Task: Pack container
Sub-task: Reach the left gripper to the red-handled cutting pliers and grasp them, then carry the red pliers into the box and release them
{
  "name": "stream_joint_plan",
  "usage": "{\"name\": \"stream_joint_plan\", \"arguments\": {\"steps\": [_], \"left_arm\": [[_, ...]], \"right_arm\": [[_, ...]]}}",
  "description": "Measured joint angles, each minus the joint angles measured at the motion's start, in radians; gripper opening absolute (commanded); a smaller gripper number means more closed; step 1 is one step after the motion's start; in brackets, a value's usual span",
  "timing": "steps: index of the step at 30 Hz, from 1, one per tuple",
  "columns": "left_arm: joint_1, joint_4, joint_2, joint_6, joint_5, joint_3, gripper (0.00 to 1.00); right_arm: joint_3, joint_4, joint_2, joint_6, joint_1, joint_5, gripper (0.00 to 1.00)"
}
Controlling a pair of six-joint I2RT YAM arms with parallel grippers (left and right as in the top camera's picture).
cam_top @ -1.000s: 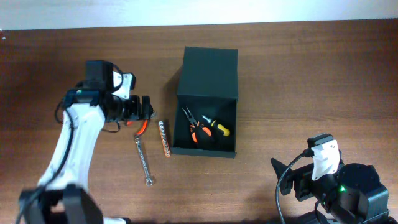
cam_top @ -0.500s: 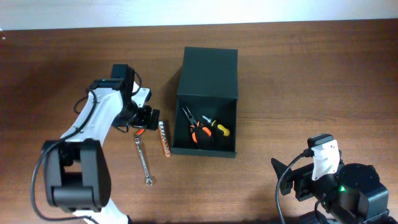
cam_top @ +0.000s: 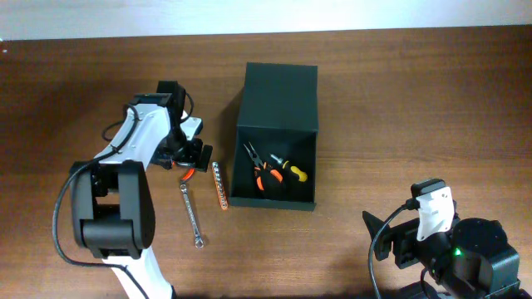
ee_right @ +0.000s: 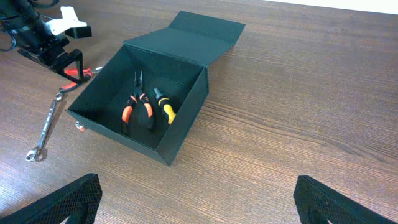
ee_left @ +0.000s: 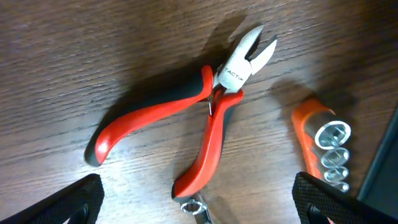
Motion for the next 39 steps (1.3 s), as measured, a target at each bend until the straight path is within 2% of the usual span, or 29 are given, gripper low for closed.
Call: {"name": "stream_joint_plan", "arguments": {"steps": [14, 18, 27, 31, 35, 39], "left_arm": [[0.0, 0.031, 0.049, 0.003, -0.005, 0.0, 0.94], [0.0, 0.029, 0.072, 0.002, -0.013, 0.003, 0.9], [0.0, 0.031, 0.084, 0.003, -0.031, 0.018, 0.44], [0.0, 0.032, 0.084, 0.004, -0.03, 0.018, 0.28], [0.0, 0.052, 0.084, 0.003, -0.016, 0.018, 0.19], [0.0, 0.087, 0.084, 0.003, 0.024, 0.019, 0.17]], "right_arm": [[0.0, 0.0, 0.0, -0.001, 0.0, 0.0, 0.99], [0.0, 0.0, 0.0, 0.0, 0.0, 0.0, 0.99], [0.0, 0.0, 0.0, 0.0, 0.0, 0.0, 0.99], [0.0, 0.0, 0.0, -0.001, 0.0, 0.0, 0.99], [0.0, 0.0, 0.0, 0.0, 0.0, 0.0, 0.99], [0.0, 0.0, 0.0, 0.0, 0.0, 0.0, 0.99]]}}
